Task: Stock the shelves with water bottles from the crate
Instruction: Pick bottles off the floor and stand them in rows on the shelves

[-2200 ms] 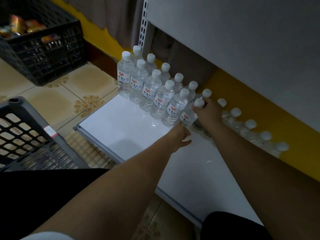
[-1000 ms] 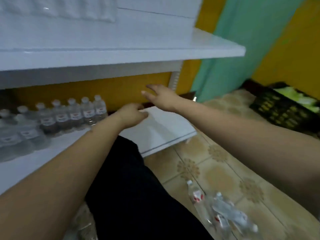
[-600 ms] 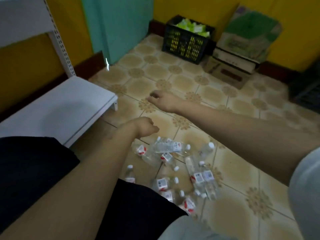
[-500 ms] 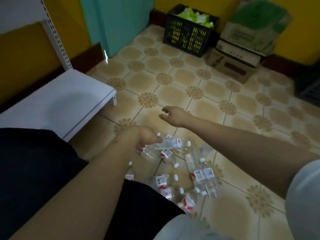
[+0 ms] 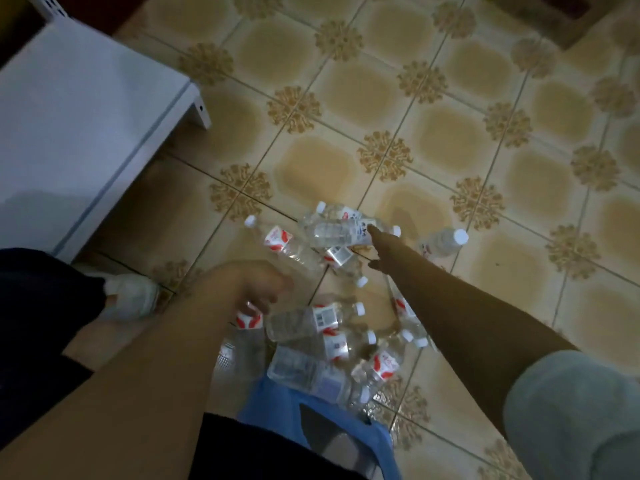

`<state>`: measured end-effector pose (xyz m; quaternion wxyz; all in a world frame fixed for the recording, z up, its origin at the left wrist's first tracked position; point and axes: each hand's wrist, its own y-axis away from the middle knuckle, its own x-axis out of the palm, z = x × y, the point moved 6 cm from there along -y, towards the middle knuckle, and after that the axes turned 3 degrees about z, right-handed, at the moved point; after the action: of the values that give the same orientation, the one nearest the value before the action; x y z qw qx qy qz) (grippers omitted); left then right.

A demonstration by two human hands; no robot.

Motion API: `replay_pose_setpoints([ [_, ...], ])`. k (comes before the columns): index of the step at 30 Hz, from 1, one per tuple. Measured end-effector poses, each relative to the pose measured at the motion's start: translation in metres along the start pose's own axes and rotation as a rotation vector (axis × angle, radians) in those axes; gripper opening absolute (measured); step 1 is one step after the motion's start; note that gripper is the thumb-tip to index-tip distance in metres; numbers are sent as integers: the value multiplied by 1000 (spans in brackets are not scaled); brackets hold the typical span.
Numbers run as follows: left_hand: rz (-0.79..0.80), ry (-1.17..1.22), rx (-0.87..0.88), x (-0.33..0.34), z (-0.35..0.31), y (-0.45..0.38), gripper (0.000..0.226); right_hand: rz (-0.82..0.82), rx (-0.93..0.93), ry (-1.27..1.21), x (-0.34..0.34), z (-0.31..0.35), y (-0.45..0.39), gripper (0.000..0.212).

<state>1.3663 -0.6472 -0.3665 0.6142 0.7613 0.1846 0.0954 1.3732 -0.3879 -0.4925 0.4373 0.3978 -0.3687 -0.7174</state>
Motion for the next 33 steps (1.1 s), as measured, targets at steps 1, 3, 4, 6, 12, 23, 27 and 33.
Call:
replay_pose_setpoints([
  [1, 31, -139, -85, 2, 12, -5, 40, 42, 57, -182, 5, -7, -6, 46],
  [3, -51, -302, -81, -7, 12, -9, 42, 76, 100, -428, 14, -10, -17, 36],
  [4, -116, -290, -5, -12, 4, -12, 41, 93, 95, -515, 18, -8, -22, 34],
  [6, -213, -167, 118, -20, -12, -14, 36, 107, 76, -646, 24, -4, -34, 28],
  [12, -207, -122, 208, -13, -23, -21, 34, 127, -31, -574, 29, -14, -49, 47],
  [23, -346, -121, 319, -34, -18, 2, 87, 513, -494, -361, 51, 40, 102, 59],
  [27, -429, 50, 364, -60, -27, 69, 45, 545, -686, -196, 52, 110, 180, 61],
  [33, -652, 86, 467, -116, -4, 177, 70, 572, -853, -50, 62, 193, 295, 39],
])
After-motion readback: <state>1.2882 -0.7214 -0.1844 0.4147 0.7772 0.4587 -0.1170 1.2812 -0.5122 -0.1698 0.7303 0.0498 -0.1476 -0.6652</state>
